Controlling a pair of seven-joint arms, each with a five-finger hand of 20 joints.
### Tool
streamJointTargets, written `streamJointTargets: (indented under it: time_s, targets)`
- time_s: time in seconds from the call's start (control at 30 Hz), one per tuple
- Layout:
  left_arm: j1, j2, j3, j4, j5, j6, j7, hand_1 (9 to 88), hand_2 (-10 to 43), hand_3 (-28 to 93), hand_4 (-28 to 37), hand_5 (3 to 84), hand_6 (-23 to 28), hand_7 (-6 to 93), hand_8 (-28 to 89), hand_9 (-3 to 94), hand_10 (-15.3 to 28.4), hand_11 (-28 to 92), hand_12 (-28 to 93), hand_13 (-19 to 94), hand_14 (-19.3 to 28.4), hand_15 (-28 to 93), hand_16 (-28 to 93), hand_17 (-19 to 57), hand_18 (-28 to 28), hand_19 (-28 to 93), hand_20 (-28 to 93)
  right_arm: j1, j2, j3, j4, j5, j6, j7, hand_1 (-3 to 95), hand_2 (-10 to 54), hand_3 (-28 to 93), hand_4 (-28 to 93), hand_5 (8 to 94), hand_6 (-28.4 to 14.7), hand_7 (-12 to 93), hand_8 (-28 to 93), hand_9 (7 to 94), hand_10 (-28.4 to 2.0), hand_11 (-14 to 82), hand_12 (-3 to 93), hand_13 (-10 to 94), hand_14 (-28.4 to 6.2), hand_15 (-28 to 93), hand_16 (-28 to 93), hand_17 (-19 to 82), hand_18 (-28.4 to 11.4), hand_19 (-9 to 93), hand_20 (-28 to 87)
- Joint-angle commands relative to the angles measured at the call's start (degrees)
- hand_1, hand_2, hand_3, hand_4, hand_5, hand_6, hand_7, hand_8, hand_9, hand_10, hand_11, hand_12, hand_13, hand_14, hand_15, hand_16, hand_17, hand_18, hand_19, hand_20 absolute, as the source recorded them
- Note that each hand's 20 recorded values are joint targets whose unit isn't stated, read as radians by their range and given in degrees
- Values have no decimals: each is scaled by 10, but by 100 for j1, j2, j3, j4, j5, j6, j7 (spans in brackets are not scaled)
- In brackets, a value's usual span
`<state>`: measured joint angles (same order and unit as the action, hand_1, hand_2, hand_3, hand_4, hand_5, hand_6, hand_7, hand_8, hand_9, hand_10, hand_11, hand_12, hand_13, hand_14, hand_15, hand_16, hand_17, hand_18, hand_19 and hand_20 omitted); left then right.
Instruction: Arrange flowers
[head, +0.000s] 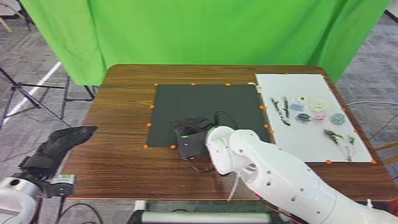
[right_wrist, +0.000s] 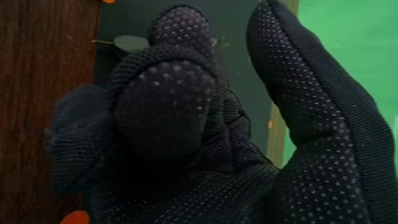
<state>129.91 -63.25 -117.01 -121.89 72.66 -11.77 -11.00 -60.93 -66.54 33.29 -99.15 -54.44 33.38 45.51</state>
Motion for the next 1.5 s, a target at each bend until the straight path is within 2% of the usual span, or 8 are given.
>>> streamJointTargets:
  time_s: [0.03, 0.2, 0.37, 0.47, 0.57, 1.27, 1.5]
  targets:
    - [34, -33, -39, -49, 5, -119, -83, 253, 55, 572, -216, 402, 71, 94, -43, 331, 161, 114, 109, 245, 157, 83, 8, -16, 85, 72, 102, -2, 164, -116, 3, -230, -85, 91, 463, -95, 535, 11, 523, -110, 626, 46, 865, -148, 407, 204, 937, -4, 529, 171, 784, -53, 732, 430]
    - [59, -44, -73, -60, -7, -117, -96, 252, 55, 573, -216, 401, 71, 93, -43, 331, 161, 114, 109, 245, 157, 83, 8, -16, 85, 73, 102, -75, 213, -75, -23, -578, -518, 342, 459, -95, 532, 11, 522, -113, 618, 44, 863, -150, 406, 205, 937, -5, 525, 172, 783, -53, 731, 432]
    - [59, -37, -87, -70, -7, -132, -96, 253, 55, 571, -216, 401, 71, 93, -43, 331, 161, 115, 109, 245, 158, 84, 8, -16, 85, 74, 102, -119, 232, -14, -45, -584, -923, 429, 446, -95, 540, -2, 522, -123, 593, -15, 859, -156, 401, 206, 937, -11, 514, 178, 782, -51, 725, 434]
    - [49, -24, -78, -70, -7, -137, -95, 253, 55, 571, -216, 401, 71, 93, -42, 331, 161, 115, 109, 245, 158, 84, 8, -17, 85, 74, 101, -146, 209, 15, -45, -700, -1204, 462, 431, -95, 551, -6, 527, -129, 594, -175, 856, -160, 394, 207, 937, -12, 505, 183, 780, -50, 719, 438]
    - [52, -24, -74, -71, -6, -137, -98, 253, 56, 570, -216, 402, 71, 93, -43, 331, 161, 114, 108, 246, 158, 84, 8, -17, 86, 74, 101, -164, 191, 26, -68, -706, -1321, 458, 424, -95, 556, -8, 528, -131, 589, -199, 854, -163, 390, 206, 937, -12, 501, 184, 779, -50, 716, 438]
    - [11, -20, 27, -29, 4, -175, -80, 253, 57, 570, -216, 400, 71, 93, -42, 331, 162, 114, 108, 245, 157, 83, 8, -16, 85, 73, 101, -38, -24, 141, 70, -392, -1340, 285, 421, -95, 554, -12, 527, -129, 592, -197, 850, -162, 393, 208, 937, -19, 498, 189, 775, -56, 708, 456]
    - [-3, -34, 73, -10, 13, -186, -55, 252, 56, 572, -215, 401, 70, 92, -42, 331, 162, 113, 108, 245, 156, 83, 8, -16, 85, 73, 101, 108, 228, 217, -126, -422, -1293, -10, 414, -95, 558, -12, 527, -128, 594, -198, 850, -163, 394, 208, 937, -17, 500, 189, 775, -58, 706, 462]
